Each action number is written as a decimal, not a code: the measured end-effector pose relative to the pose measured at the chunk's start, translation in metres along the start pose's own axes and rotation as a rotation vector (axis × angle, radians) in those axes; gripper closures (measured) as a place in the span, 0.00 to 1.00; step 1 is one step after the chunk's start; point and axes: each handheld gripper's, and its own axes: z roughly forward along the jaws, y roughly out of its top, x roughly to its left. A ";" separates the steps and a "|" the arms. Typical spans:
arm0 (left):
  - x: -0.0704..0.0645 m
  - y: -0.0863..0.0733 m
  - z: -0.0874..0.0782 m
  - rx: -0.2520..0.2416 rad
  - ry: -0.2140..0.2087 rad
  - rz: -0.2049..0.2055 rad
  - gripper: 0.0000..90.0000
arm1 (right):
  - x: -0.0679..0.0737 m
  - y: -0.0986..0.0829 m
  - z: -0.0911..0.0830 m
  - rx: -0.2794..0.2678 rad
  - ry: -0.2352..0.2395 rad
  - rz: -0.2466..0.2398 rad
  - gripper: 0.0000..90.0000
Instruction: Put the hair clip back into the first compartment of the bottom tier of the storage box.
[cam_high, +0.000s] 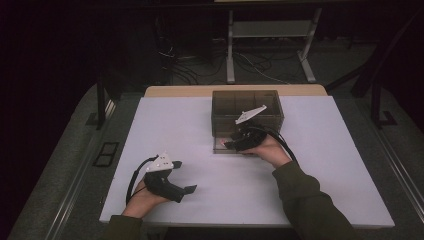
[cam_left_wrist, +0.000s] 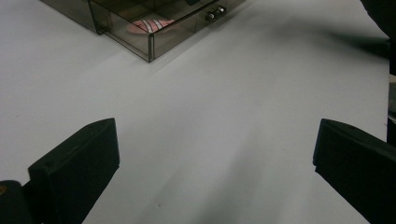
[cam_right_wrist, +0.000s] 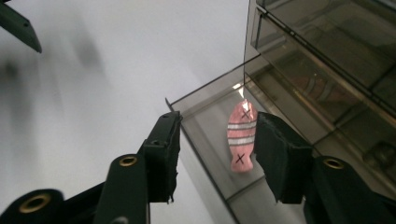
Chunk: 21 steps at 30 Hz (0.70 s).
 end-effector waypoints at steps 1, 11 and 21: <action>0.000 0.000 0.000 0.000 0.001 0.001 0.00 | 0.000 -0.001 -0.002 -0.001 -0.002 0.000 0.53; 0.000 0.000 0.001 0.006 0.000 0.005 0.00 | 0.002 -0.010 -0.019 -0.025 -0.031 0.006 0.46; 0.000 0.000 0.000 0.004 -0.002 0.007 0.00 | 0.003 -0.022 -0.036 -0.033 -0.074 0.003 0.42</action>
